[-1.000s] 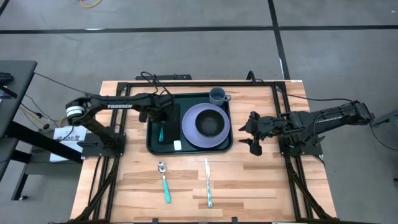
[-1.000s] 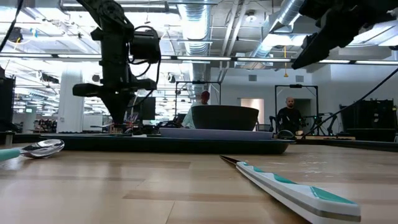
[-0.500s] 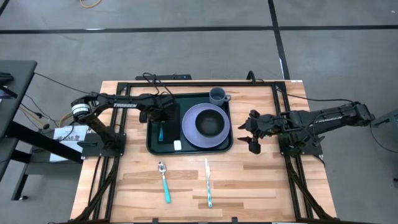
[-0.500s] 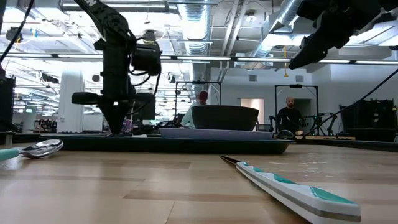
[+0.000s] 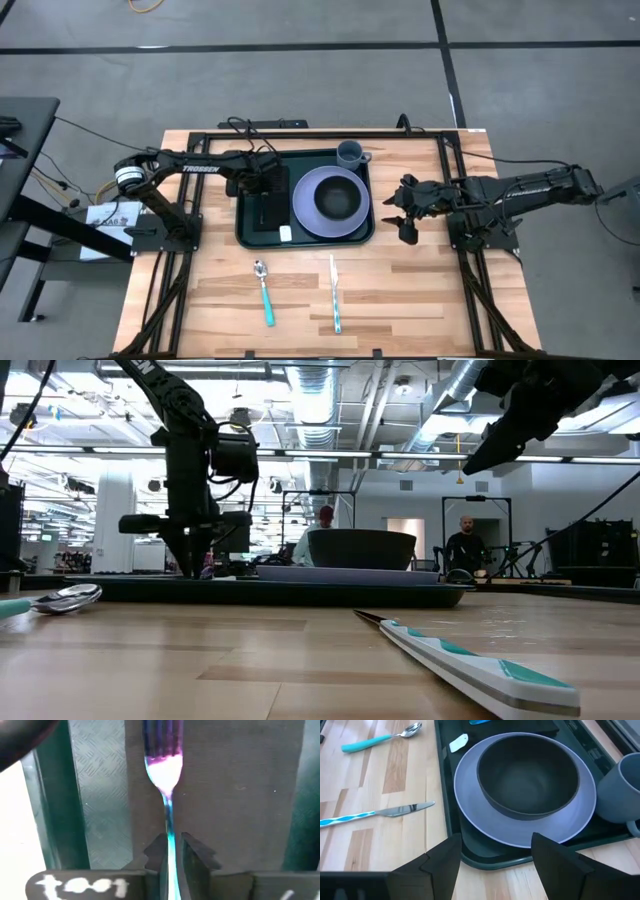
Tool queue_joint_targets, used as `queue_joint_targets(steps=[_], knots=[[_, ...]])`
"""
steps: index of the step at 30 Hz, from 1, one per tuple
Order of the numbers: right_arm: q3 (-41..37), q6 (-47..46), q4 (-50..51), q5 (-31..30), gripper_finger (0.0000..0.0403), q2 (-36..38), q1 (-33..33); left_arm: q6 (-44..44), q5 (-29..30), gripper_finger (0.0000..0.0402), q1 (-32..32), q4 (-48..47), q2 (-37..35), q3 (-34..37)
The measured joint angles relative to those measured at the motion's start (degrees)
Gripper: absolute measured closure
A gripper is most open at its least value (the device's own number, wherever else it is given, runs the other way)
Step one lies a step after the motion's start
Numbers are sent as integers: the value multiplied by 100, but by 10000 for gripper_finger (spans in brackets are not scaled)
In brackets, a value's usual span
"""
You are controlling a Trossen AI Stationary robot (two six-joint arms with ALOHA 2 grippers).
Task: Set up tray
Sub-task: Put the blue fork on the black napkin, then put the blue spoon on the black napkin to the right of the blue fork
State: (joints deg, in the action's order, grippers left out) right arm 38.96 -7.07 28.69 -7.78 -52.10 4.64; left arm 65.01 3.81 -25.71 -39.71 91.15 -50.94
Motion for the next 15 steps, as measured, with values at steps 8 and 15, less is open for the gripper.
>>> queue_joint_targets(steps=[8, 15], knots=[[0, -2, 0, 15, 173, 0, -70, -51, 4, 346, 0, -37, 0, -1], [0, 2, 59, 22, 173, 0, -68, -506, 154, 335, 135, -1189, -463, -479]])
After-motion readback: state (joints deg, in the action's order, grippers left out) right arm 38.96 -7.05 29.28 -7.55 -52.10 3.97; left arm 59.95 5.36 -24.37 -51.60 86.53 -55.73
